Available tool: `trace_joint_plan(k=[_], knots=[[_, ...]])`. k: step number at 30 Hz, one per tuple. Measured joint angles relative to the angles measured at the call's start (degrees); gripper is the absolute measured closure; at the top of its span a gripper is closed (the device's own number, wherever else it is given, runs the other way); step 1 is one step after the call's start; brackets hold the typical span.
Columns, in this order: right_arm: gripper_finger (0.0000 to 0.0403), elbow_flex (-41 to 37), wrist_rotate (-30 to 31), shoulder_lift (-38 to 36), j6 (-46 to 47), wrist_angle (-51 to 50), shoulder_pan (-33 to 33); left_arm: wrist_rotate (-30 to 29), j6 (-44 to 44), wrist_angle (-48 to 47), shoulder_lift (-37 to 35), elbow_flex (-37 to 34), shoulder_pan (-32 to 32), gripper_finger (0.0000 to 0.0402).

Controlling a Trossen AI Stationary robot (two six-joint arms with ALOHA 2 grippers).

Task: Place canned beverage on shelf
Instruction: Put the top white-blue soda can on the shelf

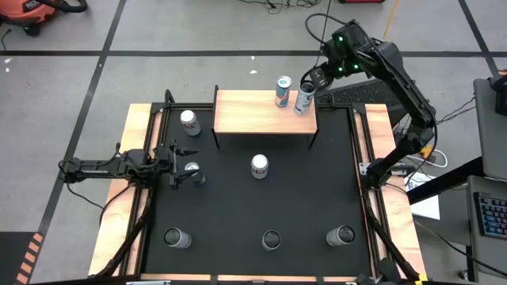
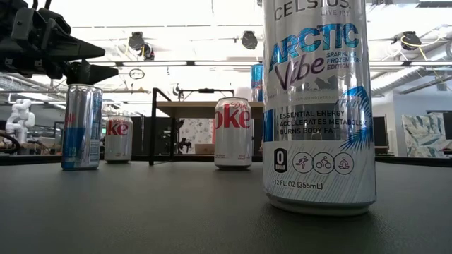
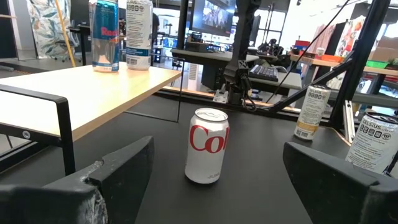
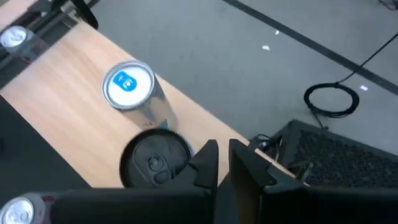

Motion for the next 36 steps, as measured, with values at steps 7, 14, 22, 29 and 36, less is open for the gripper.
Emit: trace_joint_plan(k=[7,14,22,29,36], knots=[[0.0381,0.0,-8.5,0.1,-0.3,-3.2,2.4,0.0,0.0,0.0,0.0,0.0,0.0,0.0041],[0.04,0.0,-6.9,0.1,-0.6,-8.9,8.0,0.0,0.0,0.0,0.0,0.0,0.0,0.0041],[0.0402,0.0,-1.1,0.2,0.7,-10.8,13.1,0.0,0.0,0.0,0.0,0.0,0.0,0.0041],[0.0403,0.0,0.6,0.5,2.2,-11.9,13.5,0.0,0.0,0.0,0.0,0.0,0.0,0.0041],[0.0403,-1.3,0.6,0.5,2.2,-11.5,13.6,0.0,0.0,0.0,0.0,0.0,0.0,0.0041]])
